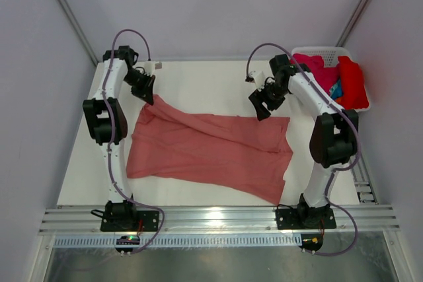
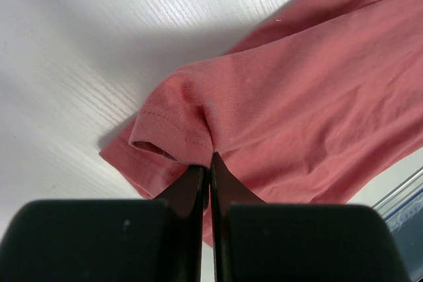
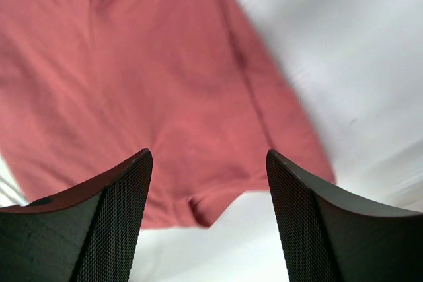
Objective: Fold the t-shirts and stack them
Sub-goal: Flatten the tshirt out
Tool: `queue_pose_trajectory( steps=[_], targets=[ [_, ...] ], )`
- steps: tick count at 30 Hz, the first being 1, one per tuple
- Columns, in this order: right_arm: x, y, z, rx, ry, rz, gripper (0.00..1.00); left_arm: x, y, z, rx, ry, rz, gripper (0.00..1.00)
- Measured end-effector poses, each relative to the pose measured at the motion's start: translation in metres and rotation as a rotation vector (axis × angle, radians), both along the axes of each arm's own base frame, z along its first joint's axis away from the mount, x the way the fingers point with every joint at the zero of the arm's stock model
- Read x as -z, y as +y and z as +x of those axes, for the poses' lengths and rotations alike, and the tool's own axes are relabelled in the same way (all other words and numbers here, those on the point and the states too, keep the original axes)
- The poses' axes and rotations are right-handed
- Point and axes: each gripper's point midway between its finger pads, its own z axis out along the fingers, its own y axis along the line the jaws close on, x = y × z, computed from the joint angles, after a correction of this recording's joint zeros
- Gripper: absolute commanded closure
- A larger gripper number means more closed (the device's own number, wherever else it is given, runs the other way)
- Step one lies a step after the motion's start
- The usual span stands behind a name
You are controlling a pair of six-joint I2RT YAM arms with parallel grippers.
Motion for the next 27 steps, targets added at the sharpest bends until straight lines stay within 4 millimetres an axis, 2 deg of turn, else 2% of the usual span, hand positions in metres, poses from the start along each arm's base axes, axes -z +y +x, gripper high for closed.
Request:
queue_pose_trajectory(
  steps=[2,4,7,9,12,21,27],
  targets=[
    [0.014,0.004,0.022,0.017,0.0,-0.002,0.26,0.0,0.0,0.0,0.0,0.001,0.0,1.0],
    [0.034,0.006,0.035,0.028,0.022,-0.012,0.26,0.0,0.0,0.0,0.0,0.001,0.0,1.0],
    [0.07,0.003,0.036,0.036,0.097,-0.044,0.26,0.0,0.0,0.0,0.0,0.001,0.0,1.0],
    [0.084,0.0,0.033,0.037,0.138,-0.064,0.27,0.0,0.0,0.0,0.0,0.001,0.0,1.0],
    [0.09,-0.002,0.029,0.033,0.153,-0.075,0.26,0.002,0.0,-0.001,-0.001,0.007,-0.001,1.0],
    [0.09,-0.002,0.028,0.032,0.159,-0.075,0.27,0.006,-0.001,-0.005,-0.006,0.028,-0.003,1.0],
    [0.089,0.0,0.018,0.012,0.194,-0.059,0.27,0.005,-0.003,-0.005,-0.016,0.034,-0.013,1.0]
  ],
)
